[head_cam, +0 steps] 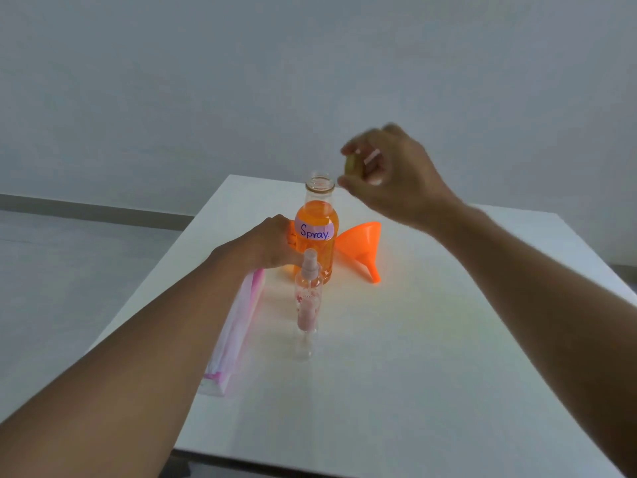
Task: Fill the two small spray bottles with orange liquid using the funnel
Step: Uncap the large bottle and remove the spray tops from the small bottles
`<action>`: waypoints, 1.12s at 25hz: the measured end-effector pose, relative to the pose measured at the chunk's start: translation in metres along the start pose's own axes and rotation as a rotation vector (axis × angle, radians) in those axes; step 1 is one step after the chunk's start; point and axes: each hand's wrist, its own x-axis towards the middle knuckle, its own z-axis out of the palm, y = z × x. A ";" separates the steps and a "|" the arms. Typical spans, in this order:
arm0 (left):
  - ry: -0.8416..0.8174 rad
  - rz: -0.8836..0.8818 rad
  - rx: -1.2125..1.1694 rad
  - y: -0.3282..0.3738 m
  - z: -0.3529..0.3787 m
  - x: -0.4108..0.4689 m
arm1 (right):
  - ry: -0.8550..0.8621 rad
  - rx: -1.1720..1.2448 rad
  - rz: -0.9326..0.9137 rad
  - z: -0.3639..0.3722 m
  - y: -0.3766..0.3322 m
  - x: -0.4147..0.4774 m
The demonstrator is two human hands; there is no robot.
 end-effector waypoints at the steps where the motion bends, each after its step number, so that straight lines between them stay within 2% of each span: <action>1: 0.006 -0.008 0.010 0.002 0.000 -0.001 | 0.019 0.018 0.063 0.009 0.010 -0.022; 7: -0.031 -0.010 -0.006 0.000 -0.001 -0.002 | -0.163 0.096 0.441 0.072 0.049 -0.136; 10: -0.054 -0.020 -0.033 0.002 0.000 -0.002 | -0.148 0.095 0.519 0.086 0.053 -0.148; 16: -0.093 -0.060 -0.138 -0.003 -0.002 -0.011 | -0.132 0.075 0.423 0.082 0.053 -0.152; 20: 0.051 -0.164 0.032 -0.013 -0.019 -0.036 | 0.006 0.184 0.339 0.073 0.034 -0.147; 23: 0.007 -0.145 0.137 -0.008 -0.015 -0.060 | 0.052 0.336 0.265 0.070 0.010 -0.129; 25: -0.026 -0.111 0.237 -0.005 -0.003 -0.067 | -0.002 0.383 0.245 0.070 -0.006 -0.112; 28: 0.016 -0.071 0.272 0.000 0.007 -0.073 | -0.202 0.337 0.243 0.076 -0.013 -0.093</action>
